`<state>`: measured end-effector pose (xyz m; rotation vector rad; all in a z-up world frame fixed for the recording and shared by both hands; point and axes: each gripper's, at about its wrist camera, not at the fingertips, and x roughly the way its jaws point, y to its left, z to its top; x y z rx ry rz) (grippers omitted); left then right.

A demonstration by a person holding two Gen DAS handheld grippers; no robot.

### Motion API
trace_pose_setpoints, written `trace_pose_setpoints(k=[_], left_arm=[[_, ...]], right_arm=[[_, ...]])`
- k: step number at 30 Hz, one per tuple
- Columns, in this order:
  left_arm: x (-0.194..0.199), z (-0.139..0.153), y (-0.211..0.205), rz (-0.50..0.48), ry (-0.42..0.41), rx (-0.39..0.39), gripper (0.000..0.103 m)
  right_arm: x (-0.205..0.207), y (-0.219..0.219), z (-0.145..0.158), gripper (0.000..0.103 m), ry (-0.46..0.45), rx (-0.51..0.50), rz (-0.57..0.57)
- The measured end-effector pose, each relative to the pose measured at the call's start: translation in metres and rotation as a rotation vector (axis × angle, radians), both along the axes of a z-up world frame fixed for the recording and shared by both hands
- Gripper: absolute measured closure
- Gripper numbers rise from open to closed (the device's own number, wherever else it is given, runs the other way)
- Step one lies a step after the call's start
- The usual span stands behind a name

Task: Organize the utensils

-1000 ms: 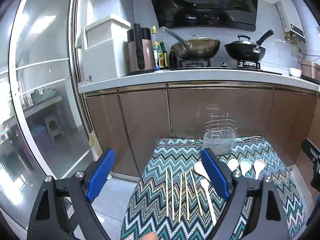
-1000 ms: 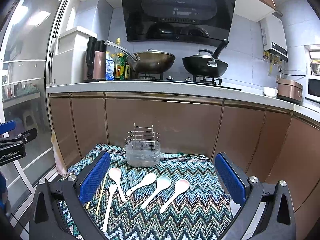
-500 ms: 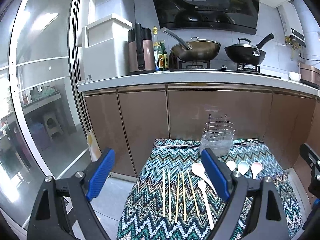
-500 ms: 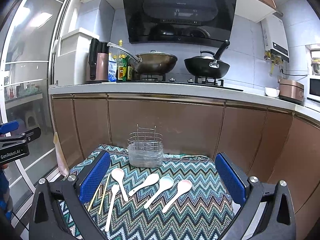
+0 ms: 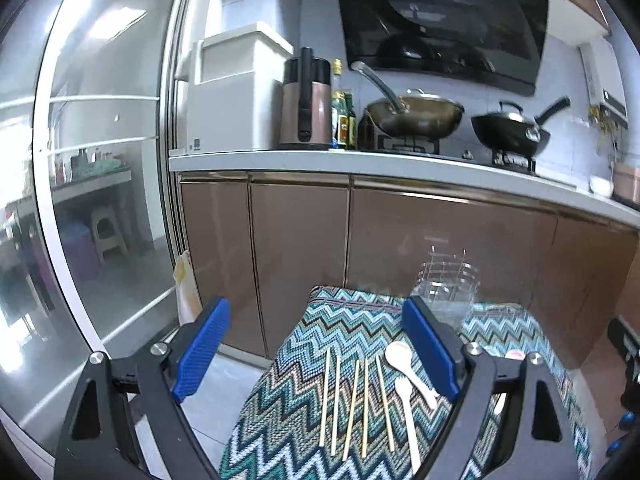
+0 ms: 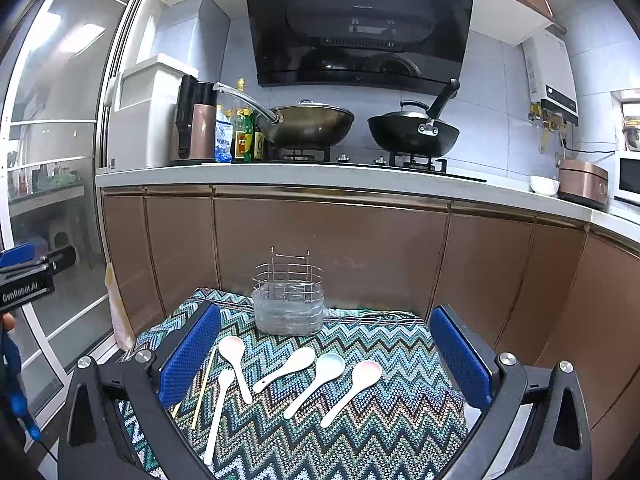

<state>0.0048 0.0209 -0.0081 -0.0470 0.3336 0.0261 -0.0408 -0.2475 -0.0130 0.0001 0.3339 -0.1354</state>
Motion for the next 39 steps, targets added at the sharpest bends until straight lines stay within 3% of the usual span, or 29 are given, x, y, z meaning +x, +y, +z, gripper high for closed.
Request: trace_pose_setpoints(k=[4, 6, 8, 11, 14, 22, 29, 31, 35, 39], left_arm=[[0.000, -0.001, 0.006, -0.014, -0.018, -0.059, 0.015], [0.004, -0.002, 0.002, -0.036, 0.008, -0.031, 0.015], [0.007, -0.002, -0.006, -0.064, 0.016, 0.045, 0.015], [0.009, -0.003, -0.013, -0.100, 0.022, 0.067, 0.015], [0.009, -0.003, -0.016, -0.089, 0.002, 0.078, 0.015], [0.029, 0.000, -0.003, -0.033, 0.076, 0.072, 0.015], [0.046, 0.016, 0.010, -0.024, 0.068, 0.074, 0.015], [0.059, 0.014, 0.012, -0.054, 0.107, 0.060, 0.015], [0.100, -0.008, 0.007, -0.174, 0.307, 0.042, 0.016], [0.131, -0.025, -0.001, -0.262, 0.438, 0.048, 0.016]], right_arm=[[0.002, 0.001, -0.002, 0.001, 0.004, -0.002, 0.006], [0.002, 0.001, -0.002, 0.001, 0.000, 0.001, 0.010], [0.003, 0.000, -0.002, 0.001, -0.002, 0.002, 0.014], [0.005, 0.001, -0.002, 0.001, -0.003, -0.006, 0.020], [0.006, 0.002, -0.001, 0.001, -0.018, -0.013, 0.030], [0.014, -0.001, 0.003, 0.001, -0.018, -0.016, 0.054], [0.026, -0.008, 0.017, 0.000, -0.004, -0.042, 0.062], [0.032, -0.013, 0.022, 0.000, -0.007, -0.025, 0.082], [0.053, -0.025, 0.015, 0.002, 0.066, 0.039, 0.131], [0.080, -0.041, -0.003, 0.013, 0.178, 0.062, 0.141]])
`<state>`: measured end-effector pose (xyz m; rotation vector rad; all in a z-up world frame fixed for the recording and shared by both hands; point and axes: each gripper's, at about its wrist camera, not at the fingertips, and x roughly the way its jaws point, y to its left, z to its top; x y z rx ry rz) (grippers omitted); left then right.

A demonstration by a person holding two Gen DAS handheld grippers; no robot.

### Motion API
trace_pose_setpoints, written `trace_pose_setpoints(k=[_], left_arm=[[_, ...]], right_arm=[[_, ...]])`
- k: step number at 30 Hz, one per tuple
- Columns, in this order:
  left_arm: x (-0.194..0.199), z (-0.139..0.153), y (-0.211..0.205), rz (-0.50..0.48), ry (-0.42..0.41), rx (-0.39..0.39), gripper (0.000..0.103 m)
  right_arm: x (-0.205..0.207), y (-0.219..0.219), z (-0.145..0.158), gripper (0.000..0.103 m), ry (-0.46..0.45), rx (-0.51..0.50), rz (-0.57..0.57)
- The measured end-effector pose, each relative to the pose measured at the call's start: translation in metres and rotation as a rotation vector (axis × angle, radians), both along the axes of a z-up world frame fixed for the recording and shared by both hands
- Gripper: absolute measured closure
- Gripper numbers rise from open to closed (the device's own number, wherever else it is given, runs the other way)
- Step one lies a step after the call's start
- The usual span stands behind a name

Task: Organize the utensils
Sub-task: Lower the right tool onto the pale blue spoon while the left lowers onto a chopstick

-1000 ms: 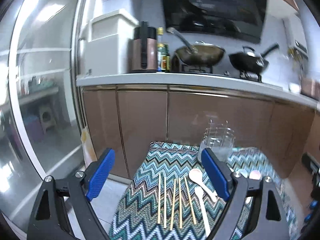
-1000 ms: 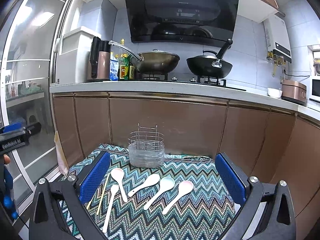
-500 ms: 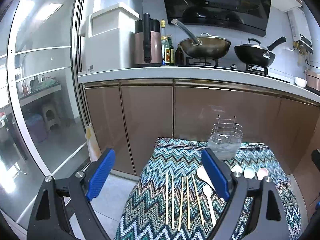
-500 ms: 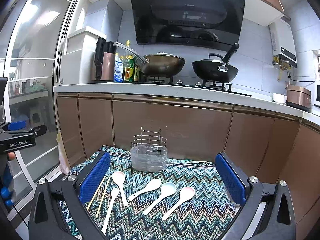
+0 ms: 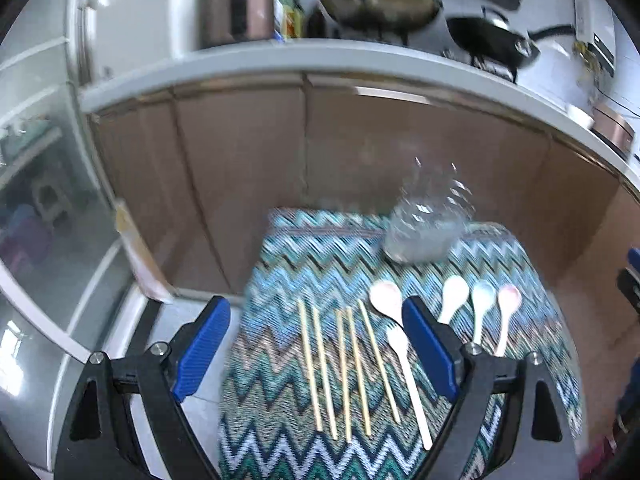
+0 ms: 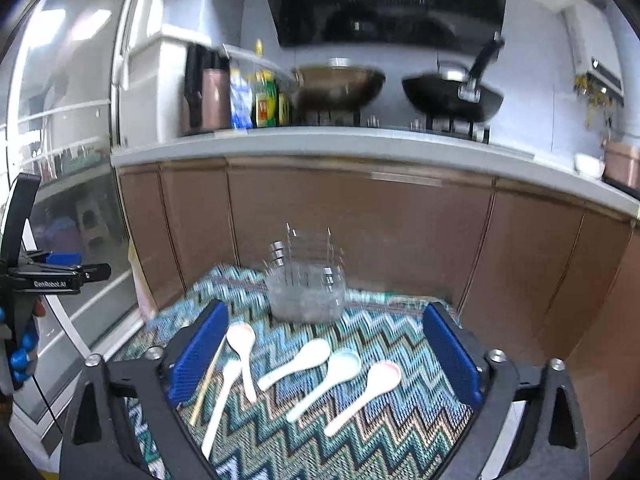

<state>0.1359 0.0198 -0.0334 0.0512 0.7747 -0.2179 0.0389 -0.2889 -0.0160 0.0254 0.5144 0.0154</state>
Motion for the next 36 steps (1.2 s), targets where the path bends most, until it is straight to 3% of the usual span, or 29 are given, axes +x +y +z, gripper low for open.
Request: trace_pose_setpoints(k=[5, 8, 13, 15, 18, 24, 28, 36], left_arm=[[0.043, -0.035, -0.013, -0.068, 0.203, -0.005, 0.020], [0.063, -0.061, -0.022, -0.092, 0.308, -0.009, 0.036], [0.090, -0.095, -0.029, -0.090, 0.414, 0.000, 0.052], [0.101, -0.107, -0.033, -0.089, 0.455, 0.002, 0.057], [0.113, -0.120, -0.037, -0.084, 0.492, 0.009, 0.061], [0.127, -0.144, -0.038, -0.068, 0.548, 0.020, 0.065], [0.134, -0.155, -0.039, -0.065, 0.575, 0.020, 0.069], [0.141, -0.166, -0.036, -0.059, 0.618, 0.028, 0.069]], right_arm=[[0.035, -0.028, -0.030, 0.038, 0.156, 0.074, 0.031], [0.060, -0.050, -0.058, 0.043, 0.281, 0.157, 0.053], [0.090, -0.084, -0.111, 0.058, 0.439, 0.294, 0.045], [0.098, -0.089, -0.130, 0.066, 0.473, 0.364, 0.064], [0.113, -0.088, -0.148, 0.070, 0.509, 0.424, 0.099], [0.120, -0.099, -0.171, 0.074, 0.537, 0.439, 0.057], [0.129, -0.088, -0.172, 0.075, 0.546, 0.441, 0.139], [0.166, -0.072, -0.176, 0.075, 0.582, 0.302, 0.138]])
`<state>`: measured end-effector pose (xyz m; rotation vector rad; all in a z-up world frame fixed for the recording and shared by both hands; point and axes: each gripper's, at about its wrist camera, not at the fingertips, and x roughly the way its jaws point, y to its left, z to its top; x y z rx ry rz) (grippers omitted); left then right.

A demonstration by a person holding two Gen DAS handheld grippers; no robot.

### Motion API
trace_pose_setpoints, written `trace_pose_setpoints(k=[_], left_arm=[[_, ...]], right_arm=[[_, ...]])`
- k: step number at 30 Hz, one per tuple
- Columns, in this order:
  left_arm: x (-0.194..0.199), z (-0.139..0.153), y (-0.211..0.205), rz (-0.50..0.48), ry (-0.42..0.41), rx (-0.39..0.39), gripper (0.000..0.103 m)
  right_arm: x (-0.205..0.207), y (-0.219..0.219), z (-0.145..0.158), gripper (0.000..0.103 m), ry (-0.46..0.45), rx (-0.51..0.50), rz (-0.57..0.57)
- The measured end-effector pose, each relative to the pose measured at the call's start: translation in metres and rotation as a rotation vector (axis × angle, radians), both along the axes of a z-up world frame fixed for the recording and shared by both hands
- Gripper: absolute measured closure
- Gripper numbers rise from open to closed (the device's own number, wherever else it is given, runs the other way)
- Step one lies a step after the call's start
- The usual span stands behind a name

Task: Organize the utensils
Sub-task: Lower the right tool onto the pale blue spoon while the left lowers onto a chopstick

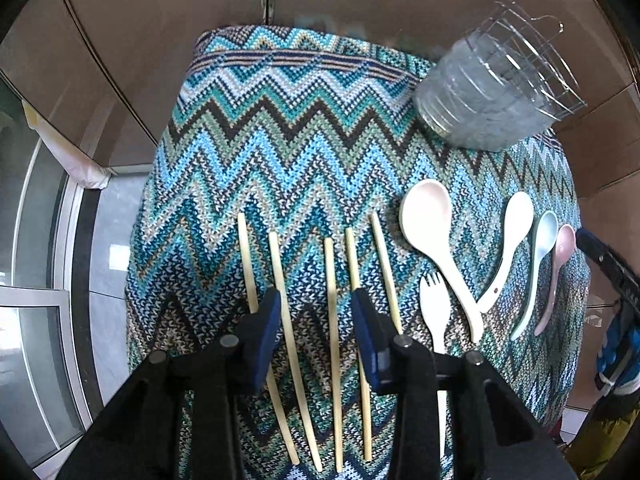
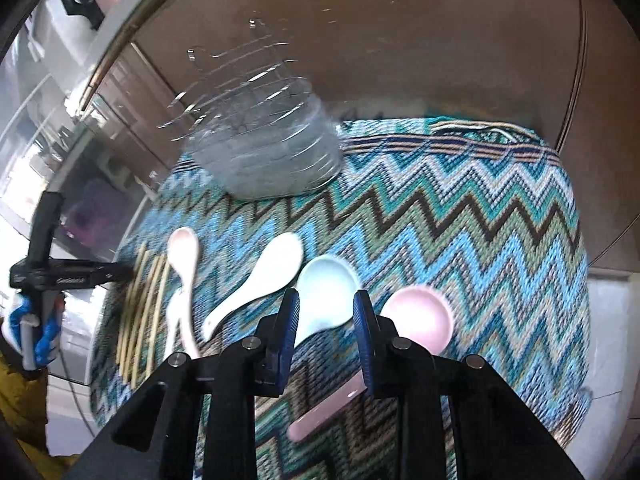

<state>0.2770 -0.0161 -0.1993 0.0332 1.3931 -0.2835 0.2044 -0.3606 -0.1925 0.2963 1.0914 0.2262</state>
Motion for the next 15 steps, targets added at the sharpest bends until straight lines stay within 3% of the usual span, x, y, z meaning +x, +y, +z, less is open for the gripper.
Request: trace_pose_setpoints(k=[15], left_arm=[[0.010, -0.012, -0.006, -0.016, 0.065, 0.013, 0.071]], right_arm=[[0.039, 0.002, -0.021, 0.075, 0.091, -0.015, 0.101]])
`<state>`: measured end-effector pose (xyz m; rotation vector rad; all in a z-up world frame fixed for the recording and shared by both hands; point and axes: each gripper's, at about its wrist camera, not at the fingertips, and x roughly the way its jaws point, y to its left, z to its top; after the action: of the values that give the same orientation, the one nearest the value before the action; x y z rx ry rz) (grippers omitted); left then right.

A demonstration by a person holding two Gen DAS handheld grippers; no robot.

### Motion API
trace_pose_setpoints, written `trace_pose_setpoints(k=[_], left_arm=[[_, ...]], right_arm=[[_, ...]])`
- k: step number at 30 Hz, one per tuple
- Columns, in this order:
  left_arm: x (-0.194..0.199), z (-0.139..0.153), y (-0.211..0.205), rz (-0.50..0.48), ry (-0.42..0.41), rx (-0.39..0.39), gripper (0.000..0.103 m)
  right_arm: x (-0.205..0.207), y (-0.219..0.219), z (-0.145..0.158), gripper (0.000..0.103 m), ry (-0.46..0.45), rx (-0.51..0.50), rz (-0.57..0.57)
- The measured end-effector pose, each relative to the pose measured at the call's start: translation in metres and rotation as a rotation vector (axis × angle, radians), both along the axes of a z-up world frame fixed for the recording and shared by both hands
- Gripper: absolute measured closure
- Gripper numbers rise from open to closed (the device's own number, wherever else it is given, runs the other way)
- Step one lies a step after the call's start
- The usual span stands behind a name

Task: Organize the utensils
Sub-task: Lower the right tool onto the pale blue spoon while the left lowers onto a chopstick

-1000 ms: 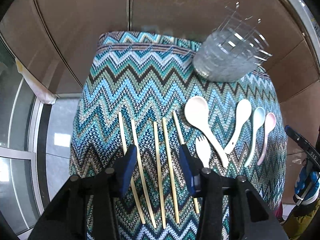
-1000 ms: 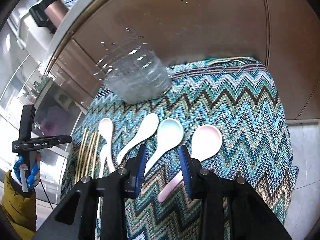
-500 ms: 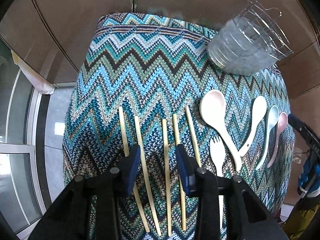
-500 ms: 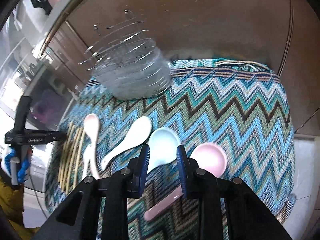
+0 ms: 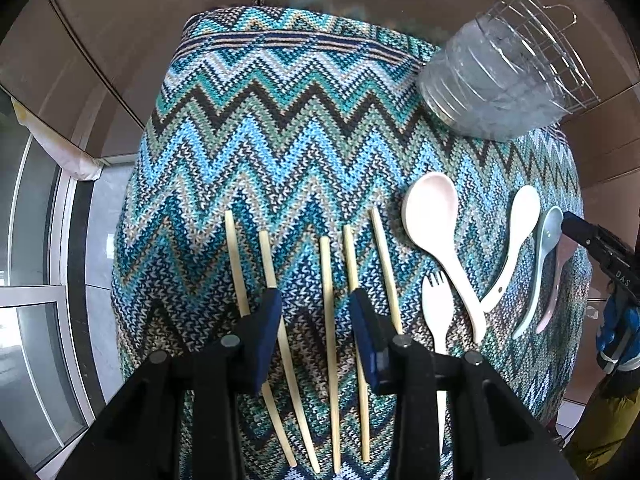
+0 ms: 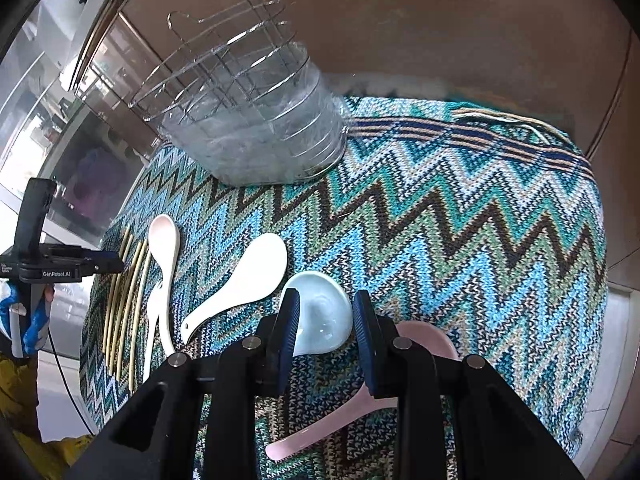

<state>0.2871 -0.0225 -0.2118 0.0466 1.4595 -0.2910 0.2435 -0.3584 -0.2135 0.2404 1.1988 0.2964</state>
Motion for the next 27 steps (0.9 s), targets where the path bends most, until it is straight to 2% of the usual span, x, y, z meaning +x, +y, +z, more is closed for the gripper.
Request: trace_pose_setpoints(k=[11, 13, 18, 27], left_arm=[[0.006, -0.005, -0.008, -0.016, 0.017, 0.040, 0.074], [0.008, -0.008, -0.011, -0.027, 0.028, 0.055, 0.080], [0.012, -0.014, -0.018, -0.043, 0.056, 0.074, 0.085], [0.019, -0.024, -0.027, -0.073, 0.103, 0.112, 0.086]], right_arm=[[0.002, 0.006, -0.005, 0.075, 0.008, 0.002, 0.038], [0.003, 0.008, -0.007, 0.075, 0.015, -0.002, 0.052], [0.007, 0.014, -0.012, 0.075, 0.034, -0.002, 0.094], [0.014, 0.022, -0.023, 0.074, 0.069, 0.007, 0.176]])
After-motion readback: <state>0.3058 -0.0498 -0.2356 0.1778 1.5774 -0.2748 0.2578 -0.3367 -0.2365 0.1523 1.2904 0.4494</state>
